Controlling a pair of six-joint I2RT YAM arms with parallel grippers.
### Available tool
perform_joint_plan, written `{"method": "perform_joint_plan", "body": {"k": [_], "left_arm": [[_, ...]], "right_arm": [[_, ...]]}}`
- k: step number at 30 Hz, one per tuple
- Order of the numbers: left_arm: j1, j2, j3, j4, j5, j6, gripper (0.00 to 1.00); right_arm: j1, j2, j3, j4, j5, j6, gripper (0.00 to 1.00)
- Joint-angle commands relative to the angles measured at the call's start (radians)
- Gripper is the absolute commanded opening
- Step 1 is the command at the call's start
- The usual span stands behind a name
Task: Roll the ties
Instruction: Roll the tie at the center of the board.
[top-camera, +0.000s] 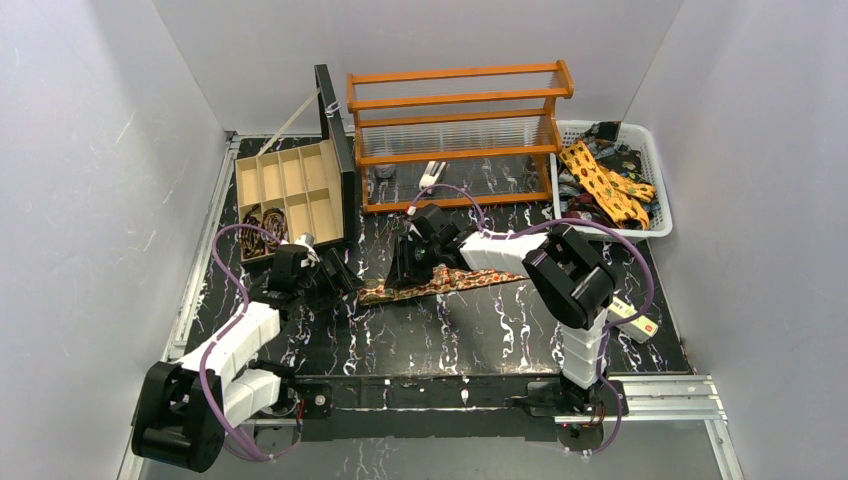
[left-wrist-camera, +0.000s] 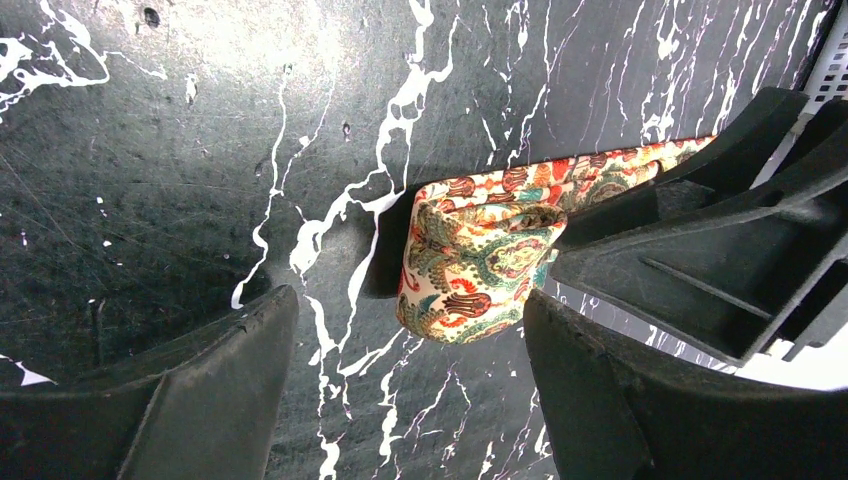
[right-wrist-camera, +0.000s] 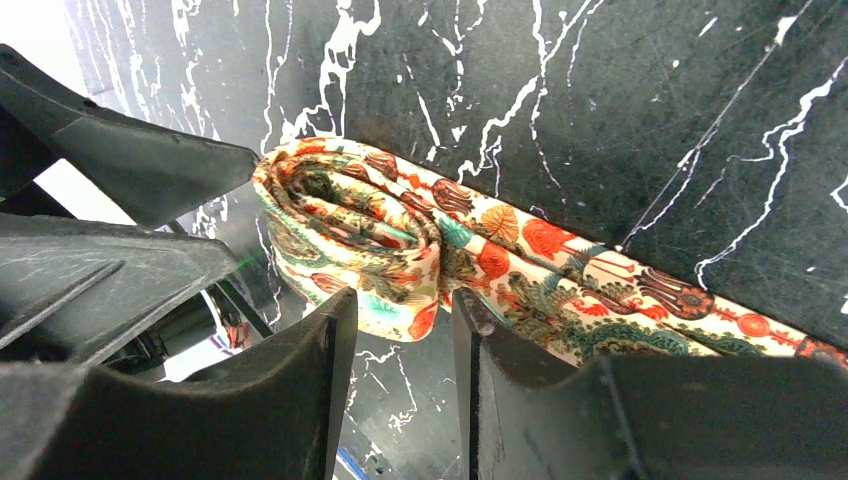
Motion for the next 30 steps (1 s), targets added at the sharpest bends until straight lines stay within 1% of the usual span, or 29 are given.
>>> {"method": "perform_joint_plan", "body": {"k": [1,9,12,14,21,25,28,30], "left_arm": [[0.008,-0.014,-0.004,-0.020,-0.001,0.021,0.79],[0.007,0.017,-0.014,0.024,0.043,0.032,0.78],[0.007,0.041,-0.014,0.046,0.038,0.034,0.77],[0.007,0.063,-0.025,0.092,0.051,0.027,0.75],[0.008,0.132,-0.044,0.218,0.130,0.017,0.73],[0.007,0.156,-0.052,0.234,0.115,0.032,0.71],[0.008,0.173,-0.076,0.301,0.123,0.010,0.64],[0.008,0.182,-0.091,0.323,0.137,0.005,0.63]], "right_arm": [[0.006,-0.045,-0.006,0.035,-0.010,-0.003,0.48],[0.005,0.030,0.037,-0.022,0.019,-0.009,0.35],[0.002,0.044,0.037,-0.033,0.034,-0.018,0.32],[-0.003,0.063,0.040,-0.038,0.020,-0.024,0.31],[-0.010,0.089,0.049,-0.050,-0.004,-0.033,0.30],[-0.021,0.091,0.051,-0.064,-0.013,-0.044,0.31],[-0.030,0.095,0.051,-0.066,-0.035,-0.043,0.31],[-0.033,0.100,0.053,-0.068,-0.043,-0.043,0.31]]}}
